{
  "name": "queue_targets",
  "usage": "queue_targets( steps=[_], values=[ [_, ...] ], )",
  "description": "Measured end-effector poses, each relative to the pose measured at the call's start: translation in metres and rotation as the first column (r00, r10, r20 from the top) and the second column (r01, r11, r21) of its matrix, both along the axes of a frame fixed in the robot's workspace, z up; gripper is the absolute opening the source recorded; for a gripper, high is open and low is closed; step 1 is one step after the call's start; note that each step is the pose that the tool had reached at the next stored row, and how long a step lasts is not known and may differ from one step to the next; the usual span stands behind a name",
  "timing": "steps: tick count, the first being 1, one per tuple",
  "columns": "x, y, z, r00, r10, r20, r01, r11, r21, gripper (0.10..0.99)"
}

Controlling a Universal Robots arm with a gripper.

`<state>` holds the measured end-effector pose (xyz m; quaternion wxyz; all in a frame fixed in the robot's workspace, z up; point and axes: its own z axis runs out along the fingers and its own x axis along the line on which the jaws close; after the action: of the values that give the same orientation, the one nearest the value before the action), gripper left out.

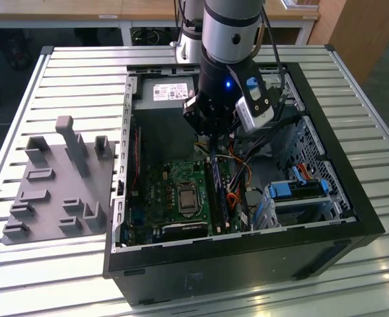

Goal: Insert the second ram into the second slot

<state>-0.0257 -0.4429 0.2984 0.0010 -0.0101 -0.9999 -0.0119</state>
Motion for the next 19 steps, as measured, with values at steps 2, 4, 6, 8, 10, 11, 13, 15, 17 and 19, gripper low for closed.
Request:
queue_targets(
  steps=[2, 4, 6, 8, 10, 11, 13, 15, 17, 19],
  values=[
    [0.0015, 0.0000, -0.0009, 1.0000, 0.002, -0.0001, -0.002, 1.0000, 0.000, 0.137],
    [0.0025, 0.0000, -0.0025, 1.0000, 0.003, -0.0001, -0.003, 1.0000, 0.000, 0.137],
    [0.0027, 0.0000, -0.0050, 1.0000, 0.003, -0.0001, -0.003, 1.0000, 0.000, 0.137],
    [0.0027, 0.0000, -0.0085, 1.0000, 0.003, 0.0000, -0.003, 1.0000, 0.000, 0.137],
    [0.0028, 0.0000, -0.0120, 1.0000, 0.003, 0.0000, -0.003, 1.0000, 0.000, 0.137],
    [0.0028, 0.0000, -0.0139, 1.0000, 0.003, -0.0001, -0.003, 1.0000, 0.000, 0.137],
    [0.0028, -0.0003, -0.0166, 1.0000, 0.003, -0.0010, -0.003, 1.0000, 0.000, 0.137],
    [0.0027, -0.0005, -0.0177, 1.0000, 0.003, -0.0016, -0.003, 1.0000, 0.000, 0.137],
    [0.0027, -0.0005, -0.0191, 1.0000, 0.003, -0.0021, -0.003, 1.0000, 0.000, 0.137],
    [0.0028, -0.0005, -0.0208, 1.0000, 0.002, -0.0022, -0.002, 1.0000, -0.002, 0.137]
  ],
)
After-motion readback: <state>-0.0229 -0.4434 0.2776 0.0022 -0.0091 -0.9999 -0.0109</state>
